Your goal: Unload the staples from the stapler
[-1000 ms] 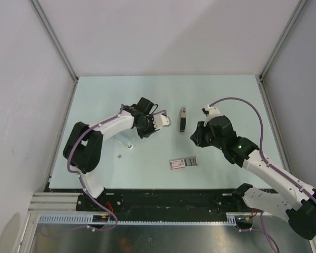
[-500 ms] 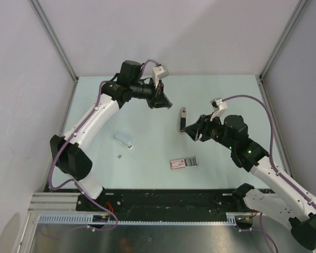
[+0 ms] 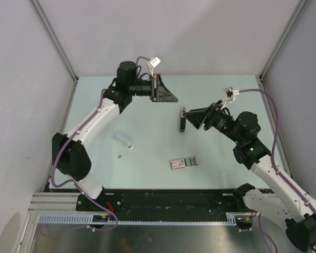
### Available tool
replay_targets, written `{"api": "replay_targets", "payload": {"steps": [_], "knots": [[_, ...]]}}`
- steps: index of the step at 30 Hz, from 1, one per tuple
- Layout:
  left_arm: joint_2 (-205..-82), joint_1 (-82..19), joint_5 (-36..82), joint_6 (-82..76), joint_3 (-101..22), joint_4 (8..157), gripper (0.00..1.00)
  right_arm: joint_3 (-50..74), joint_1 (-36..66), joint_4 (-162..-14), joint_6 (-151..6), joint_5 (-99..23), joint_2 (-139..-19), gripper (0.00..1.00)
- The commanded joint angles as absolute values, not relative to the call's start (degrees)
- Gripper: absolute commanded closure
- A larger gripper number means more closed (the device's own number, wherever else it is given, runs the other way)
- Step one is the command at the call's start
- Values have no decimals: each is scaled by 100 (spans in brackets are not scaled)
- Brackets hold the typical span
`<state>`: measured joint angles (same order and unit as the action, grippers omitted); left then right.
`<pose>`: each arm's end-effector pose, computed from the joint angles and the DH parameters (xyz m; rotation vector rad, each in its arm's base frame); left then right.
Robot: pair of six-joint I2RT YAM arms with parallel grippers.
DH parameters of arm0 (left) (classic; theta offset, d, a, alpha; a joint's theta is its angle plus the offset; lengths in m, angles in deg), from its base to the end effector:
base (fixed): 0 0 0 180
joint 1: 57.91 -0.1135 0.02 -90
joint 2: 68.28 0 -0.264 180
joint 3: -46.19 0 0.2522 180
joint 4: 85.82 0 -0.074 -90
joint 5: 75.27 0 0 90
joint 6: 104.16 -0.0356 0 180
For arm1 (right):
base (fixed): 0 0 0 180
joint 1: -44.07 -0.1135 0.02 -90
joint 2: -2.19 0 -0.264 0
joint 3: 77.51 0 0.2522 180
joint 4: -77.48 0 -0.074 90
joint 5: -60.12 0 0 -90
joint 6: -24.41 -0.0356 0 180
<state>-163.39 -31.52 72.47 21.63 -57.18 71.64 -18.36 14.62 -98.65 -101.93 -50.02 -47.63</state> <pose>0.3299 -0.1973 0.3897 0.6454 1.9289 -1.6331 0.1729 0.1117 0.3663 -0.2117 1.5846 1.1714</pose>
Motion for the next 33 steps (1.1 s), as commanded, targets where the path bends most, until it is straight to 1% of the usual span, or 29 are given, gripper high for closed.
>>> {"api": "replay_targets", "payload": {"steps": [1, 6, 14, 33], "knots": [[-15900, -3137, 7485, 3652, -5038, 8626, 100, -1778, 1545, -10860, -10753, -5443, -4869, 37], [-15787, -3097, 7511, 3957, -4735, 9036, 100, -1772, 1546, -11214, -11006, -5554, -5085, 38], [-15712, -3059, 7581, 4169, -4667, 9275, 100, -1769, 1542, -11130, -11087, -5605, -5409, 39], [-15730, -2860, 7544, 4174, -4485, 9387, 100, -1769, 1545, -11293, -11170, -5499, -5608, 51]]}}
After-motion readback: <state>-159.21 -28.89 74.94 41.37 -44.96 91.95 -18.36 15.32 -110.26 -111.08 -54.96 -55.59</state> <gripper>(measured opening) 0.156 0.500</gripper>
